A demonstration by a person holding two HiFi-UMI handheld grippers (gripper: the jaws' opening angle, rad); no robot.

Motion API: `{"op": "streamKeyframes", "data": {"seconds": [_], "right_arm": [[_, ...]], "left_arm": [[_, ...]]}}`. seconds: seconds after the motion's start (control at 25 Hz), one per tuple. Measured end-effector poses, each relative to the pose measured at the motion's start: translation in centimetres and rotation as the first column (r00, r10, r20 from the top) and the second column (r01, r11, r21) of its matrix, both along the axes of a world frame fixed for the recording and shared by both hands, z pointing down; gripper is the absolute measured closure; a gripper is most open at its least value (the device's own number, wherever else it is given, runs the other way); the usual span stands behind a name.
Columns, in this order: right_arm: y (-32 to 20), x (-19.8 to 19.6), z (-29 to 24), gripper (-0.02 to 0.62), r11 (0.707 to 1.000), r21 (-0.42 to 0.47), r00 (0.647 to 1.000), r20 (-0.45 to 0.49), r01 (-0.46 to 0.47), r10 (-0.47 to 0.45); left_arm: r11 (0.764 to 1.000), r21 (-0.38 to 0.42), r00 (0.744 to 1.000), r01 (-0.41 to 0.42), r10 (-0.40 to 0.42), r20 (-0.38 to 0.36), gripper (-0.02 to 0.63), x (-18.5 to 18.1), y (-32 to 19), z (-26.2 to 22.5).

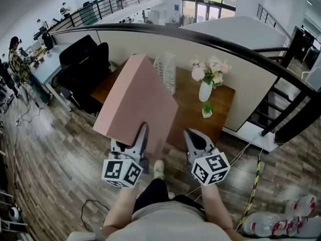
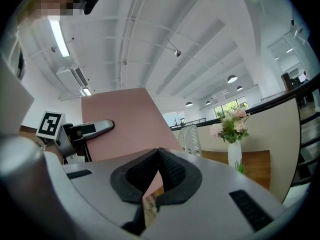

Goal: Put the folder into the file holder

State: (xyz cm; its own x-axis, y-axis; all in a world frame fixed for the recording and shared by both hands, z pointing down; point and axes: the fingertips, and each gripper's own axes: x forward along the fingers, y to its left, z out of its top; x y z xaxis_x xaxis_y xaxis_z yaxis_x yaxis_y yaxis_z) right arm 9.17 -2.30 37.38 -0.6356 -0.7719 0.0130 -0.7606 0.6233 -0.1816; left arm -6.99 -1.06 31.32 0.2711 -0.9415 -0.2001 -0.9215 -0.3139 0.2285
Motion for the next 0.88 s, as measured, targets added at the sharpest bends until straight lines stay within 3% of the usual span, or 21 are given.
{"op": "streamKeyframes", "data": {"seconds": [0.28, 0.88], "right_arm": [[-4.1, 0.4, 0.2, 0.586, 0.999, -0.007, 0.999, 0.005, -0.038, 0.038], [-15.2, -3.3, -0.9, 0.586, 0.997, 0.013, 0.997, -0.02, -0.077, 0.077]], "left_arm": [[1.0, 0.015, 1.0, -0.022, 0.022, -0.002, 0.31, -0.3, -4.2, -0.5], [0.988, 0.147, 0.998, -0.036, 0.041, -0.036, 0.311, -6.7, -15.2, -6.6]]}}
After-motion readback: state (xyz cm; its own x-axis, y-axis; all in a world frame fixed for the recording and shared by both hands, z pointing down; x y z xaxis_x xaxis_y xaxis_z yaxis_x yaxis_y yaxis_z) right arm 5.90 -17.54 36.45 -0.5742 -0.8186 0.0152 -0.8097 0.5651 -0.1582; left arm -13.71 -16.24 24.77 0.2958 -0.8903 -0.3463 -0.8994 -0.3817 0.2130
